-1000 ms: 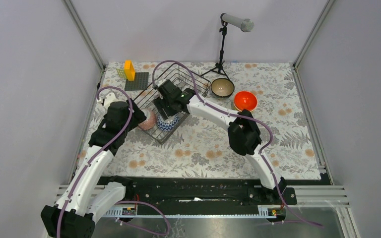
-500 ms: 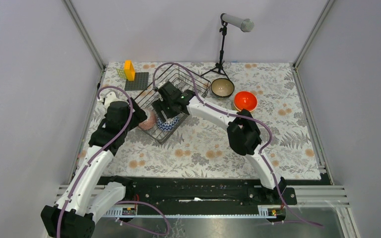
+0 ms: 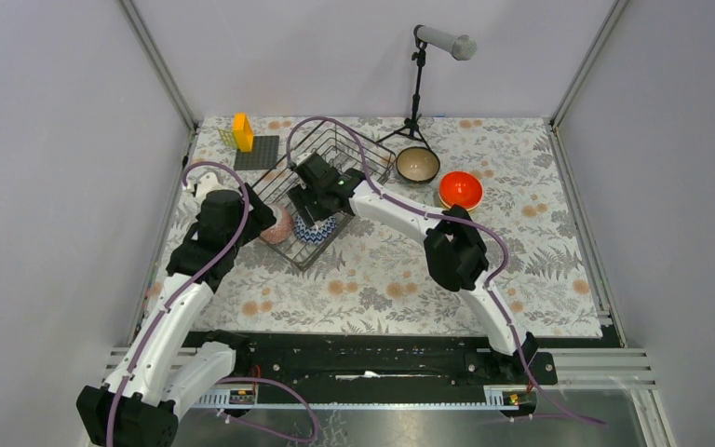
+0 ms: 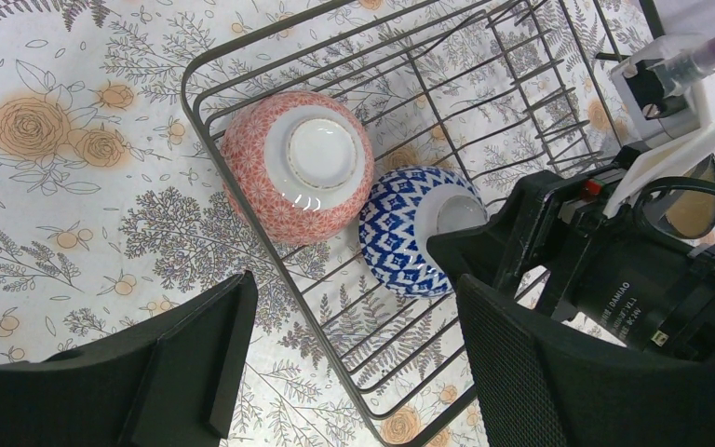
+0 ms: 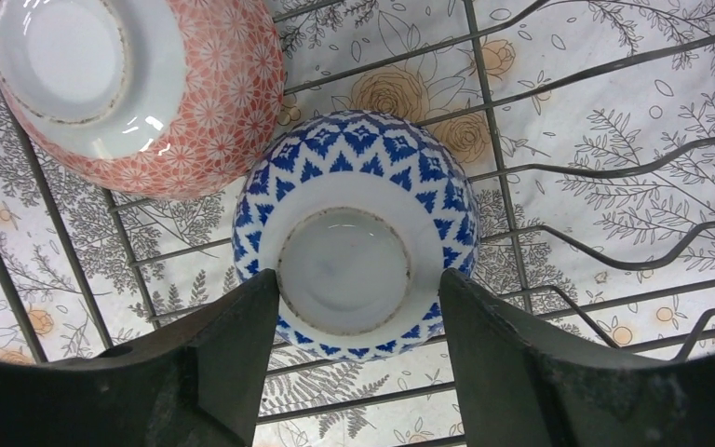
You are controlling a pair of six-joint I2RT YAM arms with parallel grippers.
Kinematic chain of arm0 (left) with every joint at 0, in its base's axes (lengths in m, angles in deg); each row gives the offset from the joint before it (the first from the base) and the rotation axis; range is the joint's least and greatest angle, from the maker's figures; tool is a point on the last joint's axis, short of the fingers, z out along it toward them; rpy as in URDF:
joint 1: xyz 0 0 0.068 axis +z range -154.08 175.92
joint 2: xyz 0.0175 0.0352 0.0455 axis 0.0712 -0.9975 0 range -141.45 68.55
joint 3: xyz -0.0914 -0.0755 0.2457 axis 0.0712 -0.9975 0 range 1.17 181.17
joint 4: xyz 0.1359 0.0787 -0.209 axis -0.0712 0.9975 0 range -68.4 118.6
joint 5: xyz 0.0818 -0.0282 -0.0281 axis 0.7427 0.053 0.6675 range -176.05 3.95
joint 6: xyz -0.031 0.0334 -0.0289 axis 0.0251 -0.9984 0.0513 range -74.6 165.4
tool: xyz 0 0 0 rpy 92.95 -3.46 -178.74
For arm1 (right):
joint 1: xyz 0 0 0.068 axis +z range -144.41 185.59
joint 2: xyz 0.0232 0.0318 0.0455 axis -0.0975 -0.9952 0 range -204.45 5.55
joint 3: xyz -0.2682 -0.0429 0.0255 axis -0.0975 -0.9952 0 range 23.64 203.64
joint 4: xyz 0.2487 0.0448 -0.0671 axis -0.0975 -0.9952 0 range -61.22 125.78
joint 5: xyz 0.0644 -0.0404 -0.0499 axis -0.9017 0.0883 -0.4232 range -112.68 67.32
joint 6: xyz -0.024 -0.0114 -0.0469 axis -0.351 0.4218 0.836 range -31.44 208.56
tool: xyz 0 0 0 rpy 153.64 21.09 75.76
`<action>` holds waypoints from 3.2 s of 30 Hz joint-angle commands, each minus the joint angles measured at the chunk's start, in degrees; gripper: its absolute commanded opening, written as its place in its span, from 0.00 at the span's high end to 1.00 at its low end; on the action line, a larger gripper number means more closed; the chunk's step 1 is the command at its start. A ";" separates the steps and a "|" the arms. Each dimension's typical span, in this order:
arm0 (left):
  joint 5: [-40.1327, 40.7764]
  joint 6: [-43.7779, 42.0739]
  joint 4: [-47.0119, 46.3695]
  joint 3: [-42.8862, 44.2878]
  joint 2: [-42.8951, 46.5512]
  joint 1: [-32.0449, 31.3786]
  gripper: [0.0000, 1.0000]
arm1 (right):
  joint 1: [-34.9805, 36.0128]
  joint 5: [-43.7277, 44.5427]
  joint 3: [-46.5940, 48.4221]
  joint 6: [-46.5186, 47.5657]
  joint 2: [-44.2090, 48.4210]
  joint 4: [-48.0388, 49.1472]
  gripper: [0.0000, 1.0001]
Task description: Unload the bowls from the dish rack
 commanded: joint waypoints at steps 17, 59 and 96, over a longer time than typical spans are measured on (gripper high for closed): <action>-0.40 -0.55 -2.63 -0.39 0.62 0.30 0.17 | 0.15 1.65 5.92 1.34 -3.15 -2.76 0.56; -32.48 4.20 -32.54 -8.45 -14.55 3.58 0.11 | -16.52 -35.43 -17.71 -26.13 6.61 25.00 0.68; -40.64 10.06 -63.67 -12.79 -29.82 3.68 0.62 | -17.91 -41.28 -19.43 -30.96 5.50 30.39 0.68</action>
